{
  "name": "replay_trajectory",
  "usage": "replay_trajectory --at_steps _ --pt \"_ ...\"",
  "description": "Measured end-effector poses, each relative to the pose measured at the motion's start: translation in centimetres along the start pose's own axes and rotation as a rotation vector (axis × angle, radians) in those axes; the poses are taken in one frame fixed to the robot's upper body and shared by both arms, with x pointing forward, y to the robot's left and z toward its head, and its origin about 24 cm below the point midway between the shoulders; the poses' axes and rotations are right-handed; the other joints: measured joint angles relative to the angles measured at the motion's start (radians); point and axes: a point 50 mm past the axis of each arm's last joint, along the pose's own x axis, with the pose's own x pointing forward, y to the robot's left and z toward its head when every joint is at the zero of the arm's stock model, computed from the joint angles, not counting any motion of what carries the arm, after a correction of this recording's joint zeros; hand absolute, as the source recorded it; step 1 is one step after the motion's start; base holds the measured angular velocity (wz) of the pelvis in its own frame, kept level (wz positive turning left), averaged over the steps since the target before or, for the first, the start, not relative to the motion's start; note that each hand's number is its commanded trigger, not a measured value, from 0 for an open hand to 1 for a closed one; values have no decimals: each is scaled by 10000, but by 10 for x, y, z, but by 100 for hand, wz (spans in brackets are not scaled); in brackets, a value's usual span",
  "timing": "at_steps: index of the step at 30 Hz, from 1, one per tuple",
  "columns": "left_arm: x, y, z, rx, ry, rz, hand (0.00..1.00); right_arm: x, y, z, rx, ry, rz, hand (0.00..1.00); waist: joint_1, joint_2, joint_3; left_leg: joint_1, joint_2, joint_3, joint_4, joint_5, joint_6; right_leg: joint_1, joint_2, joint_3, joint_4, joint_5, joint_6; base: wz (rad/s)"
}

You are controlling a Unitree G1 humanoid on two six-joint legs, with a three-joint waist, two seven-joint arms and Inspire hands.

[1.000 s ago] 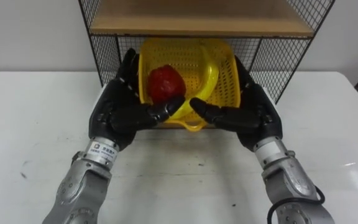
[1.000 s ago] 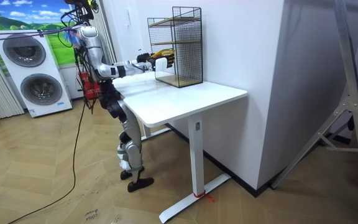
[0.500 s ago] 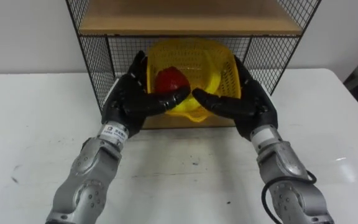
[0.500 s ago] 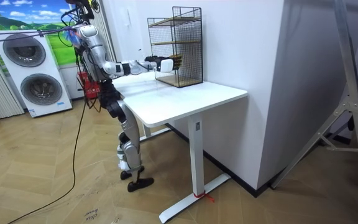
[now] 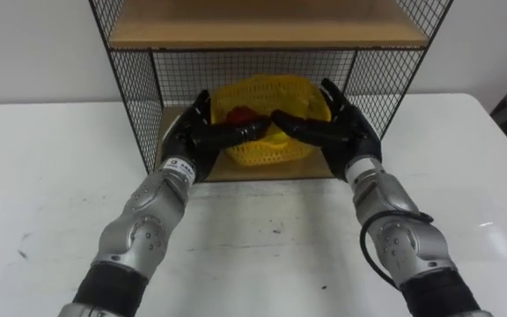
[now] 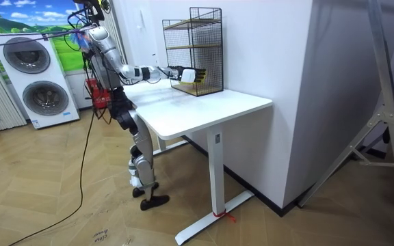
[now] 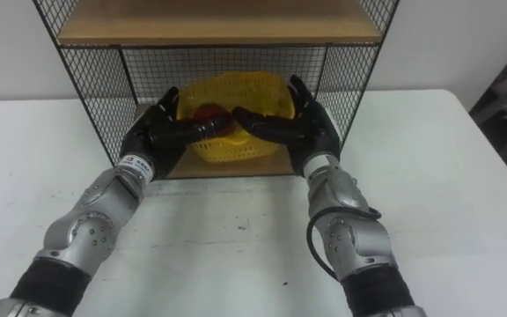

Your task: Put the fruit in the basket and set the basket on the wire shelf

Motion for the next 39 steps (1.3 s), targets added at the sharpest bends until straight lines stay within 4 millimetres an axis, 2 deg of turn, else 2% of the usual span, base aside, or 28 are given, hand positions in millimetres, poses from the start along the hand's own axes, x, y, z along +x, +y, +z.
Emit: replay_trajectory --at_steps 6,16,31,39 --pt "0 3 -2 -8 387 303 0 4 3 0 116 275 -91 0 -3 86 -32 5 -1 -2 -4 0 0 0 -3 -1 12 -1 0 0" --pt "0 8 0 -239 462 500 0 4 4 -6 188 813 -46 0 -11 82 -35 19 -1 -9 -15 1 -1 12 -2 -1 8 -1 0 0" --pt "-1 19 0 -384 578 1215 0 4 -7 -12 478 1198 -592 0 -26 21 -53 220 -6 -28 -130 24 -29 180 10 -10 0 -1 -2 0" --pt "-2 22 1 -235 578 1290 0 3 -14 -17 424 1391 -823 0 -9 -92 -127 241 -5 -44 -127 22 -32 198 -2 -67 8 -7 -10 0"
